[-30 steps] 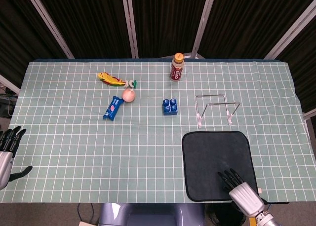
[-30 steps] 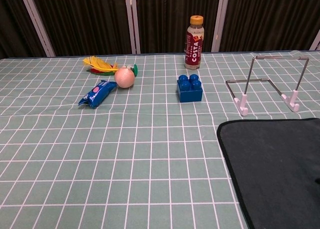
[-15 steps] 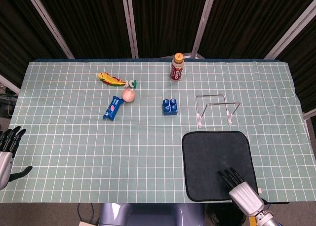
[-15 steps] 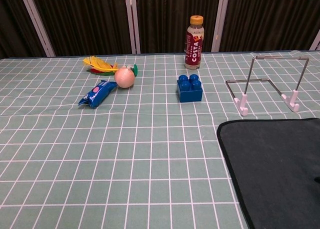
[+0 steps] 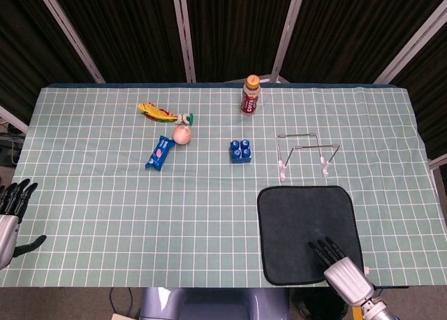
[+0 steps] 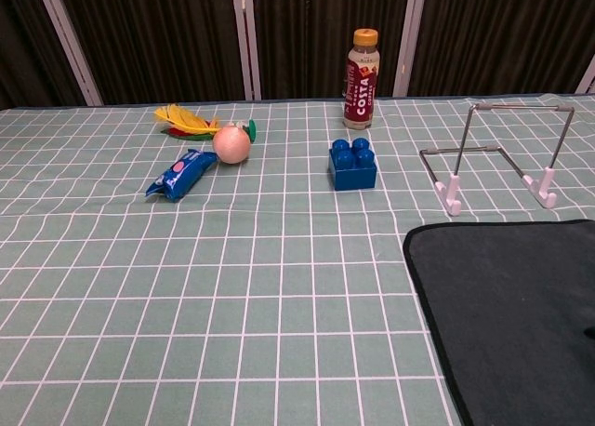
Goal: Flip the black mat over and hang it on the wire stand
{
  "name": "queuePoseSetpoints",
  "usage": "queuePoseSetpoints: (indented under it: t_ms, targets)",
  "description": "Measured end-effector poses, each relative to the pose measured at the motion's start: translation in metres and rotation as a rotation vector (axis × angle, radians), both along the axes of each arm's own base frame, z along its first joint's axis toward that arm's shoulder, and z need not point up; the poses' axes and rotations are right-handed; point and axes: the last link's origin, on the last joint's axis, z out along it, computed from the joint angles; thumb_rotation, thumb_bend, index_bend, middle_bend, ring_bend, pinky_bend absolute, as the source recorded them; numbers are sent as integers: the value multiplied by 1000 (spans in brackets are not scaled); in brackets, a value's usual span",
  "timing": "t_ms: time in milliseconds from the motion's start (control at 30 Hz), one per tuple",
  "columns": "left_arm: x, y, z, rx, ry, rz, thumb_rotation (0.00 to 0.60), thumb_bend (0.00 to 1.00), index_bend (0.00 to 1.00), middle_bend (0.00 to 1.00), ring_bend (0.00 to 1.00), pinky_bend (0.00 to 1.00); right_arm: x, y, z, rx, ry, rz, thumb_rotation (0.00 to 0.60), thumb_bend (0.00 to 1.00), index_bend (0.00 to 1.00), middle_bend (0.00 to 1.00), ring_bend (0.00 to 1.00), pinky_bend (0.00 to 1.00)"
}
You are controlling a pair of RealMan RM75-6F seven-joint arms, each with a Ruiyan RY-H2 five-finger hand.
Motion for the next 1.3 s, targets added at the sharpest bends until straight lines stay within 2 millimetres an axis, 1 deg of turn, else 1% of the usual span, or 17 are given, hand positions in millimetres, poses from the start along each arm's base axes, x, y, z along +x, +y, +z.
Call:
queuePoseSetpoints:
  t_ms: [133, 333, 467, 600, 700, 933, 1133, 1300]
  targets:
    - [0, 0, 0, 1, -1, 0, 600, 0, 0, 0, 0, 0, 0, 0, -1, 2, -9, -5, 600, 362, 454, 0, 0, 0]
    - [0, 0, 0, 1, -2, 0, 600, 0, 0, 0, 0, 0, 2, -3, -2, 11, -41, -24, 600, 462, 525, 0, 0, 0]
    - [0, 0, 1, 1, -3, 0, 600, 0, 0, 0, 0, 0, 4, -5, -2, 24, -74, -53, 600, 485, 565, 0, 0, 0]
    - [0, 0, 1, 1, -4, 0, 600, 0, 0, 0, 0, 0, 7, -8, -1, 37, -122, -91, 600, 480, 592, 7, 0, 0]
    - [0, 0, 1, 1, -5, 1, 600, 0, 0, 0, 0, 0, 13, -15, 0, 36, -158, -114, 600, 473, 610, 23, 0, 0]
    - [-1, 0, 1, -1, -4, 4, 600, 0, 0, 0, 0, 0, 30, -42, 1, 12, -222, -164, 600, 471, 629, 44, 0, 0]
    - [-2, 2, 0, -5, -4, 12, 600, 0, 0, 0, 0, 0, 48, -81, 4, -27, -230, -217, 600, 472, 639, 52, 0, 0]
    - [-3, 4, -2, -11, -1, 19, 600, 0, 0, 0, 0, 0, 54, -106, 4, -69, -190, -263, 600, 472, 646, 56, 0, 0]
